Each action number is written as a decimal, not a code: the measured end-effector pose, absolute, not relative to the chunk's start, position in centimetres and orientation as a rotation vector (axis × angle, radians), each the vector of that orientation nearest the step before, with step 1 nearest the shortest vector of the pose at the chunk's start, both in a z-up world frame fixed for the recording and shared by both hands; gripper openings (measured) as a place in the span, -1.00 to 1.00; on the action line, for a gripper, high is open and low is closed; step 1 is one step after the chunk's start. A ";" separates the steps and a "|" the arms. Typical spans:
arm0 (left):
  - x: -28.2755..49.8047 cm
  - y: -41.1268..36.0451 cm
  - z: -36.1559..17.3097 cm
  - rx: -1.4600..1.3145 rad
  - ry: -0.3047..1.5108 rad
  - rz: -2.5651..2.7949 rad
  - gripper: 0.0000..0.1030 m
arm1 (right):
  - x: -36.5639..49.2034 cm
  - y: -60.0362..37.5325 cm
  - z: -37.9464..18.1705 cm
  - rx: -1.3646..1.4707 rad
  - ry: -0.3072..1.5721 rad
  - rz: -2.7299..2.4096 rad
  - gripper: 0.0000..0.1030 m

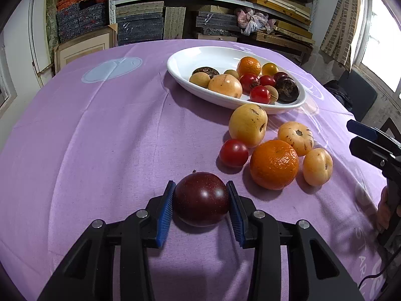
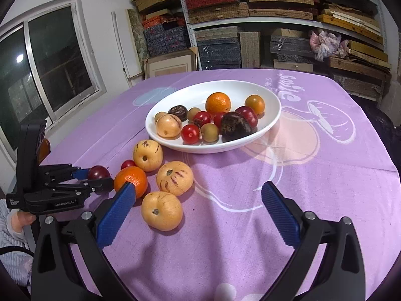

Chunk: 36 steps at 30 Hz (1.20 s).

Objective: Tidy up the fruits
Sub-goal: 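Close the left tool on a dark red plum while the right tool grasps a pale yellow pear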

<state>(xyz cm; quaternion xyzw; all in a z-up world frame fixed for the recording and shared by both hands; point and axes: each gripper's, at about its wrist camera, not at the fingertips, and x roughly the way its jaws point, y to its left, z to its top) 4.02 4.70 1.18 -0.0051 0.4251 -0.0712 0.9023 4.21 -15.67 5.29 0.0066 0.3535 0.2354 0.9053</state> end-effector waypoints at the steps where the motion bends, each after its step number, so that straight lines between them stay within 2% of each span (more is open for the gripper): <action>1: 4.0 4.7 1.2 -0.010 0.878 -0.140 -0.21 | 4.1 -15.3 5.2 -0.004 0.735 0.492 0.91; 5: 4.0 5.5 1.5 -0.005 0.860 -0.080 -0.21 | 3.4 -14.1 5.0 -0.058 0.744 0.529 0.83; 7: 4.0 5.6 1.5 -0.006 0.864 -0.064 -0.21 | 3.2 -13.3 4.7 -0.086 0.756 0.549 0.50; 12: 4.1 5.1 1.5 0.031 0.872 -0.060 -0.21 | 3.3 -11.8 3.4 -0.144 0.812 0.572 0.25; 14: 4.1 5.1 1.4 0.027 0.876 -0.061 -0.21 | 3.2 -11.7 3.3 -0.145 0.808 0.569 0.25; 18: 4.2 4.9 1.4 0.039 0.876 -0.054 -0.20 | 3.5 -11.7 2.9 -0.140 0.836 0.575 0.04; 27: 4.3 4.7 1.3 0.042 0.887 -0.045 -0.20 | 3.9 -10.6 2.1 -0.181 0.884 0.569 -0.12; 36: 4.4 4.7 1.2 0.043 0.888 -0.044 -0.19 | 3.7 -10.4 2.0 -0.188 0.881 0.562 -0.13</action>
